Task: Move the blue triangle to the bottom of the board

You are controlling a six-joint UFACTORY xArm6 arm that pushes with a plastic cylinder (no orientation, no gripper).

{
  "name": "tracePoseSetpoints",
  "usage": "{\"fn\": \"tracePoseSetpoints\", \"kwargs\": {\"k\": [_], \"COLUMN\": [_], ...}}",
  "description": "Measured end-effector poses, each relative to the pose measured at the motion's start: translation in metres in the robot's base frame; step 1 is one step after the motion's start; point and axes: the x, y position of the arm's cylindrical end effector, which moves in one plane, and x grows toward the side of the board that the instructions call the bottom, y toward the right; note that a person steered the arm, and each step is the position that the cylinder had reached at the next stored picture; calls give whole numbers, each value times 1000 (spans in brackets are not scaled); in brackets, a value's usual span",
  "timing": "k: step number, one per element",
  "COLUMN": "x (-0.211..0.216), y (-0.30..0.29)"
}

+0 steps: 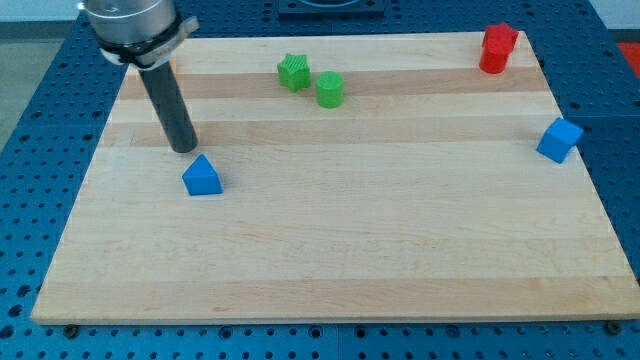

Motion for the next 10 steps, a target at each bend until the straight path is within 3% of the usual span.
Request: {"fn": "tracePoseSetpoints", "kwargs": {"k": [6,8,10], "x": [35,36,87], "y": [-5,21,45]}}
